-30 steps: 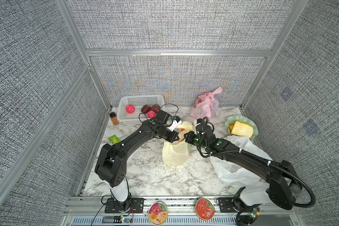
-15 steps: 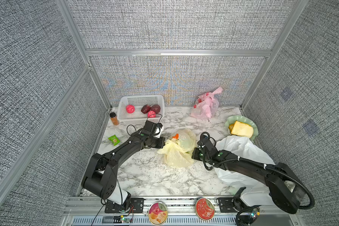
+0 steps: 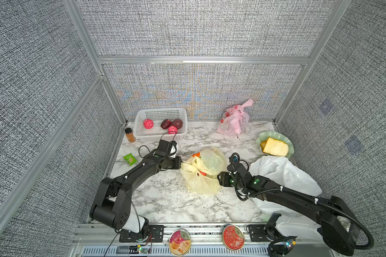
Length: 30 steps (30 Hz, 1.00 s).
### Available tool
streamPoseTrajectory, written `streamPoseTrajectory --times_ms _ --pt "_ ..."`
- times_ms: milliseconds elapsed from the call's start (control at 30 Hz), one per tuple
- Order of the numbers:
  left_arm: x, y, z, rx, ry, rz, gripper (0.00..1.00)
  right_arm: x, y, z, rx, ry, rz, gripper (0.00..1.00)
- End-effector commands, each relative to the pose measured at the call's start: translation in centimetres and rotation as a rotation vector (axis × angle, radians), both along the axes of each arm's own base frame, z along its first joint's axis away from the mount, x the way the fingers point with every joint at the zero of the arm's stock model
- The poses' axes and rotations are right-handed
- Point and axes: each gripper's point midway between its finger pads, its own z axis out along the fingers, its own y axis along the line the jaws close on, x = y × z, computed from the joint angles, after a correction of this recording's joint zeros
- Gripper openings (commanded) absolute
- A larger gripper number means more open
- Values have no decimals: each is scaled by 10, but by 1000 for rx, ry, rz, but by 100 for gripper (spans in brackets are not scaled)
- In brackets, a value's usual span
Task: Untie the knot of a plastic bag & take out the apple
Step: Untie the plastic bag at the center of the board.
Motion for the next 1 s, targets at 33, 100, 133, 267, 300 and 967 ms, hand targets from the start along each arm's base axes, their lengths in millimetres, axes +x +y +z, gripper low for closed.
streamPoseTrajectory --times_ms 33,100,133,267,300,967 --pt "-11 5 40 3 -74 -33 38 4 -12 21 -156 -67 32 70" --pt "-18 2 58 -28 -123 -74 39 8 -11 28 -207 -79 54 72" --pt "-22 1 67 -48 -154 -94 39 9 -10 30 -237 -84 69 73" --pt "-34 7 95 -81 -244 -80 41 19 0 35 -349 -100 125 76" --pt "-36 12 102 -74 -267 -64 41 22 1 34 -377 -100 128 76" --pt "-102 -103 4 -65 -140 -345 36 66 -5 31 -246 -132 -137 84"
